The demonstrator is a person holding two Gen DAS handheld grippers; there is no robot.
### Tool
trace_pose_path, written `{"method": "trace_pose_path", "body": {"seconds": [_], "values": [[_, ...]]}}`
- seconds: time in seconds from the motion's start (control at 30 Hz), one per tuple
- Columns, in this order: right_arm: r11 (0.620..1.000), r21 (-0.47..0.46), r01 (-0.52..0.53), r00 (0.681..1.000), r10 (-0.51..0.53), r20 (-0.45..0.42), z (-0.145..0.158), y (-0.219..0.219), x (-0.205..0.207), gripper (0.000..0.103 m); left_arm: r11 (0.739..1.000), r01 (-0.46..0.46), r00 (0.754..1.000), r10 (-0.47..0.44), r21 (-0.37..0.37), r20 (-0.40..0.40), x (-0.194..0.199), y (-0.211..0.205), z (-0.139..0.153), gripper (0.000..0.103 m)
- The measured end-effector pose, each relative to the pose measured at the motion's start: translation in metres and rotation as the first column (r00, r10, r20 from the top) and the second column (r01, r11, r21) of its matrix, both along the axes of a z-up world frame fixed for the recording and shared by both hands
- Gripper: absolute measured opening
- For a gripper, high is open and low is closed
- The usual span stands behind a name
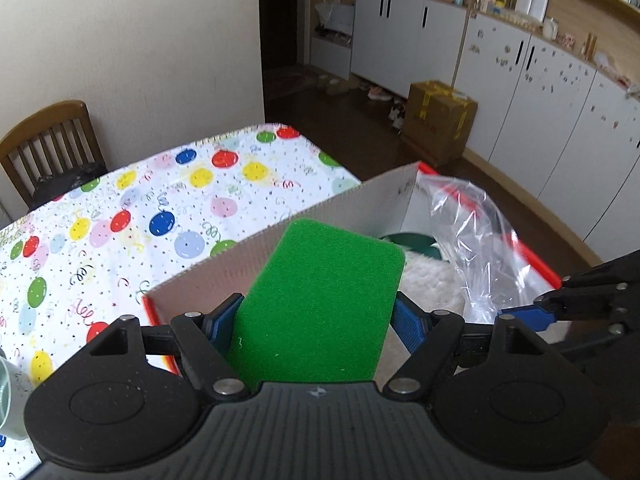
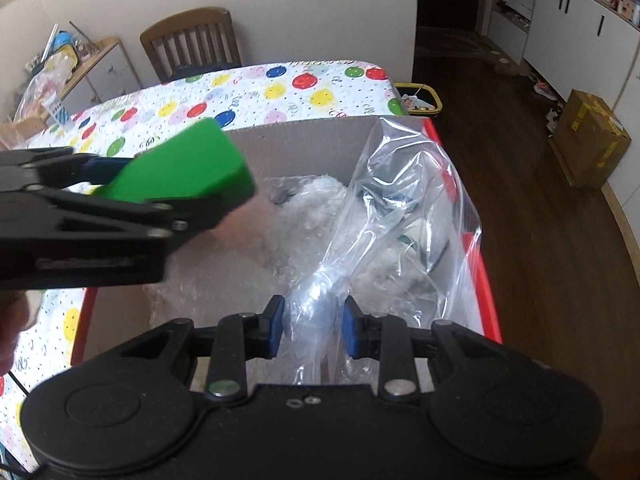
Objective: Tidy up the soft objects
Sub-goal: 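Lower the sponge into the box with left tool while right tool releases the bag inside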
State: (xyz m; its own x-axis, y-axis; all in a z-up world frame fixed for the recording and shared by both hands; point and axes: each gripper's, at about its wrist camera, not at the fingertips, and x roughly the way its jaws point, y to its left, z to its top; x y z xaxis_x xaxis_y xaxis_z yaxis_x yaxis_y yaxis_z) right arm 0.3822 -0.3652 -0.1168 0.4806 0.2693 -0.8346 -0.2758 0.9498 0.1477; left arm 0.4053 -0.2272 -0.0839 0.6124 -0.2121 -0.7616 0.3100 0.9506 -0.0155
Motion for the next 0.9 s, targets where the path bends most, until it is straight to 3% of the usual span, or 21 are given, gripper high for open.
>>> {"method": "trace_pose_path", "body": {"seconds": [0.4,0.57,0.63,0.77,0.9], "values": [[0.999,-0.033,-0.040,0.999,0.039,-0.016,-0.016,0.008,0.009,0.029,1.000,0.004,0.991,-0.001,0.015,-0.137,0.022,-0.003,-0.038,0.078],[0.999,-0.021,-0.042,0.999,0.041,-0.023,-0.019,0.005,0.009,0.031,0.998,0.022,0.990,-0.015,0.051,-0.141,0.019,-0.007,-0.046,0.080],[0.999,-0.014,-0.043,0.999,0.042,-0.025,-0.020,0.004,0.008,0.035,0.997,0.035,0.990,-0.025,0.067,-0.137,0.018,-0.010,-0.047,0.080],[0.998,0.007,-0.064,0.997,0.064,-0.045,-0.022,0.005,0.010,0.053,0.997,0.032,0.991,-0.024,0.065,-0.129,0.016,-0.010,-0.046,0.083],[0.998,0.011,-0.068,0.997,0.069,-0.030,-0.020,0.004,0.006,0.057,0.999,0.017,0.991,-0.013,0.030,-0.133,0.013,-0.004,-0.045,0.084]]}}
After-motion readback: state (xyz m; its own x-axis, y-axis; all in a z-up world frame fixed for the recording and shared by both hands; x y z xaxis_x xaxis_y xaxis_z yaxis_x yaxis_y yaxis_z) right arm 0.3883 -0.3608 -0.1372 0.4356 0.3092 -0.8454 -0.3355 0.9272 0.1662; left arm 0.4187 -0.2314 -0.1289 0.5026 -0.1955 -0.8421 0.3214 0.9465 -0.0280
